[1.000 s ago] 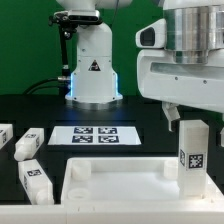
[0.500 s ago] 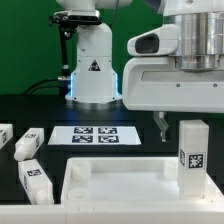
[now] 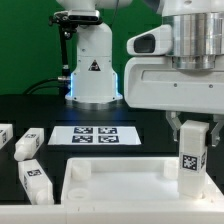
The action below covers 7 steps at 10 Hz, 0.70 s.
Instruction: Assemble desk
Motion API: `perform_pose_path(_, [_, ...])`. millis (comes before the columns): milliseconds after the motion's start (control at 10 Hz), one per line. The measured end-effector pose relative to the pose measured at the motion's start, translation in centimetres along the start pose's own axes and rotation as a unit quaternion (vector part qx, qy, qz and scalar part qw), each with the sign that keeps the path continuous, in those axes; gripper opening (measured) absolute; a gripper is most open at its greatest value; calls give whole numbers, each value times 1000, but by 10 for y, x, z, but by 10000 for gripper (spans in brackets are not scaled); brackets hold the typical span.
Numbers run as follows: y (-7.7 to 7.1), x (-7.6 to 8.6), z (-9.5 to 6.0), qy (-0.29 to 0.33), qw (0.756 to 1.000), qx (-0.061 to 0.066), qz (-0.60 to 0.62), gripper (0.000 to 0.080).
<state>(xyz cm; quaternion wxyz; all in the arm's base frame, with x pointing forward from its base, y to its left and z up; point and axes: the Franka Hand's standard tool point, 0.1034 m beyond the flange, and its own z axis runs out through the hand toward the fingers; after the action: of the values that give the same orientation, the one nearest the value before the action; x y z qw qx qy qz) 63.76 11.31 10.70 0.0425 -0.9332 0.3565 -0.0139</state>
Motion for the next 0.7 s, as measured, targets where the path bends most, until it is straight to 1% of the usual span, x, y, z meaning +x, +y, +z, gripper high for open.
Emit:
perform_pose_path(100, [0, -1, 1, -1, 997, 0, 77, 285])
perform_pose_path(200, [-1, -2, 1, -1, 987, -1, 159, 285])
perform_pose_path(300, [-4, -3, 2, -4, 968, 4, 251, 285])
perform_pose_path(400, [-6, -4, 4, -15, 930, 20, 366, 285])
perform_pose_path(500, [-6, -3, 5, -26, 904, 34, 426, 285])
perform_pose_path(600, [-7, -3, 5, -26, 893, 34, 447, 285])
perform_pose_path(700, [-7, -3, 5, -26, 890, 33, 453, 285])
